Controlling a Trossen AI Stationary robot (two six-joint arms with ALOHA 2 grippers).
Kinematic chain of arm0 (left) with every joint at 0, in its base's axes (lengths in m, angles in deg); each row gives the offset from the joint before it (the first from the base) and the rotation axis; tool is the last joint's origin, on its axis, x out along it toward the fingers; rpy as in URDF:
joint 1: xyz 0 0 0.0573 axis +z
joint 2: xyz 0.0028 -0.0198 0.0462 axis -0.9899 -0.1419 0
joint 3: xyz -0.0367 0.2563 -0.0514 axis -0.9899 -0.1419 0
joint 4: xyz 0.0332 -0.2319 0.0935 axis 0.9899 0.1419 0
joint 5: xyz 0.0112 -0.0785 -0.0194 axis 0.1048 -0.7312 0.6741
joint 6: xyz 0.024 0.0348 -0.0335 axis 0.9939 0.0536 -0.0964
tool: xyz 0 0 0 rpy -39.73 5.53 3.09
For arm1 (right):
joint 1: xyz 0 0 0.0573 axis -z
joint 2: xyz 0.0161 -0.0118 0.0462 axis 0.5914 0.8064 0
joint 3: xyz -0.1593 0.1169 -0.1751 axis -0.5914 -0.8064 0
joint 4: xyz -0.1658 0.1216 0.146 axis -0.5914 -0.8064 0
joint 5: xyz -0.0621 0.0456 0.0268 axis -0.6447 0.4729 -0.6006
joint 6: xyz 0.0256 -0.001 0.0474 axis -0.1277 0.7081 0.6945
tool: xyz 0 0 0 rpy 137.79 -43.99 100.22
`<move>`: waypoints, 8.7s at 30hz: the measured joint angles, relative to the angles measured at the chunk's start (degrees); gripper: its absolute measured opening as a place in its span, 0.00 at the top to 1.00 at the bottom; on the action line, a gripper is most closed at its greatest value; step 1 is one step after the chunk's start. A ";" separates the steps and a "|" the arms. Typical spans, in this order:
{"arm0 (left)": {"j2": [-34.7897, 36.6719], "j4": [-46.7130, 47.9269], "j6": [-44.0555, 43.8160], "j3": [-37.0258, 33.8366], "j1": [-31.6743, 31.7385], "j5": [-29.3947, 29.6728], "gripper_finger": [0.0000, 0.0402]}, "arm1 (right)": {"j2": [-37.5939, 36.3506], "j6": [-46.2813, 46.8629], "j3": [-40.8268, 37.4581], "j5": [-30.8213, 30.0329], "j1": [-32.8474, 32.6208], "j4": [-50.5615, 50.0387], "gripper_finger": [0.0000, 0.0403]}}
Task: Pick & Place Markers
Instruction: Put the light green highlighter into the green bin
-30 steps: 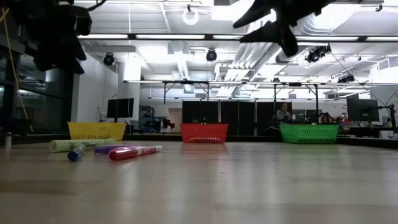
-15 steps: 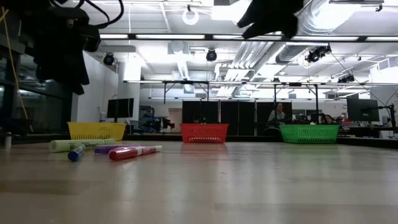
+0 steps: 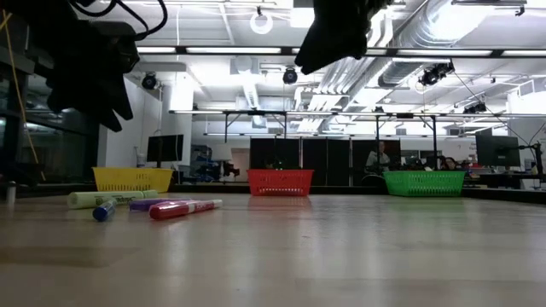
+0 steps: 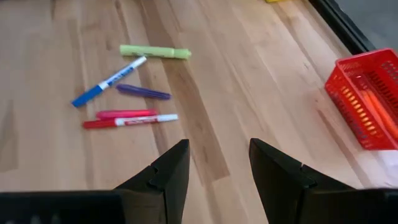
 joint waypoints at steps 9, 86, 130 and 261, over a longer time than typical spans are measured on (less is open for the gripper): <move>-7.88 -0.19 -2.80 0.13 0.04 -1.02 0.58 | 0.00 -6.17 -0.05 0.55 1.72 -3.00 0.61; -48.54 3.10 3.77 16.15 9.38 -21.70 0.84 | -0.07 -3.84 -0.14 4.74 2.72 -10.35 0.61; -12.02 -43.50 35.03 16.15 9.34 -1.39 0.85 | -0.07 -1.36 -0.14 19.77 10.37 29.19 0.52; 5.03 -20.53 30.59 16.22 9.33 -4.39 0.50 | -11.41 60.67 -40.29 -13.99 38.66 45.67 0.87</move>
